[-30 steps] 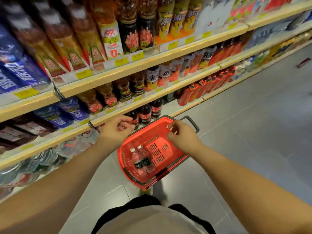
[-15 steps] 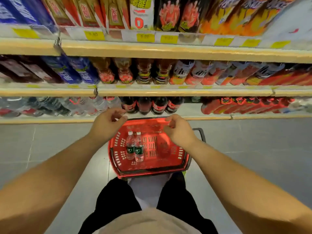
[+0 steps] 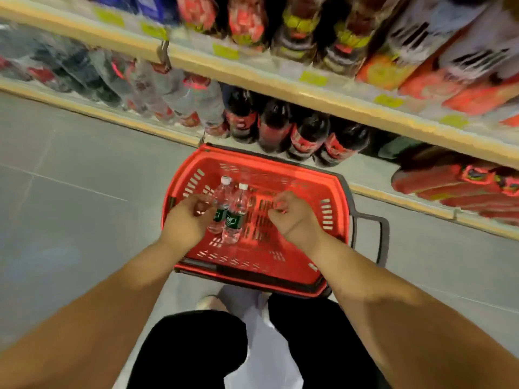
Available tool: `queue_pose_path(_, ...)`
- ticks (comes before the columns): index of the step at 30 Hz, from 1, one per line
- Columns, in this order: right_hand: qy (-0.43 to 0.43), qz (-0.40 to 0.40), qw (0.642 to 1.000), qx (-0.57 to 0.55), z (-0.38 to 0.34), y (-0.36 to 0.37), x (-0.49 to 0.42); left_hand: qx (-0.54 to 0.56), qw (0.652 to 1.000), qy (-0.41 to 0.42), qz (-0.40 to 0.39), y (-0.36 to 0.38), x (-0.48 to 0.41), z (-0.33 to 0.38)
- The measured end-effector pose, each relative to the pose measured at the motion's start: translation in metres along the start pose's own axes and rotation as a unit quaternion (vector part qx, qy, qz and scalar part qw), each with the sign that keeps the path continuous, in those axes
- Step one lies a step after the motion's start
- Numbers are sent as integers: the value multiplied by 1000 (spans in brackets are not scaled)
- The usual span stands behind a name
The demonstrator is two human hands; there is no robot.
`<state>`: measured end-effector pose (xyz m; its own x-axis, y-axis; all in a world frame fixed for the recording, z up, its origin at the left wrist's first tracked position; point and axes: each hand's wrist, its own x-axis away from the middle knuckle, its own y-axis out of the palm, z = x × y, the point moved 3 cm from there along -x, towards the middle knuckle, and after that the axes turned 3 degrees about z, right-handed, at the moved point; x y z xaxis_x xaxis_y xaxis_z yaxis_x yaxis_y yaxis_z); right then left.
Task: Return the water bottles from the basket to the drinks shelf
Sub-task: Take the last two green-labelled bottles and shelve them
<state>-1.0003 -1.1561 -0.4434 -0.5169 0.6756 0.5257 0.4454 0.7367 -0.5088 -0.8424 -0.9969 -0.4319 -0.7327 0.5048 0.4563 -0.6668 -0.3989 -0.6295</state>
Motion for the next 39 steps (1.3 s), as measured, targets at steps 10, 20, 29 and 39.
queue_pose_path(10, -23, -48, 996, -66, 144, 169, -138, -5, 997, 26, 73, 102, -115, -112)
queue_pose_path(20, 51, -77, 985, -146, 185, 258, -187, -38, 997, 61, 38, 126, -141, -145)
queue_pose_path(29, 43, -66, 973, -218, 174, 219, -175, -143, 988, -45, -32, 127, -173, -158)
queue_pose_path(39, 68, -168, 939, -293, 183, 176, -171, -129, 979, -94, -127, 163, -210, -170)
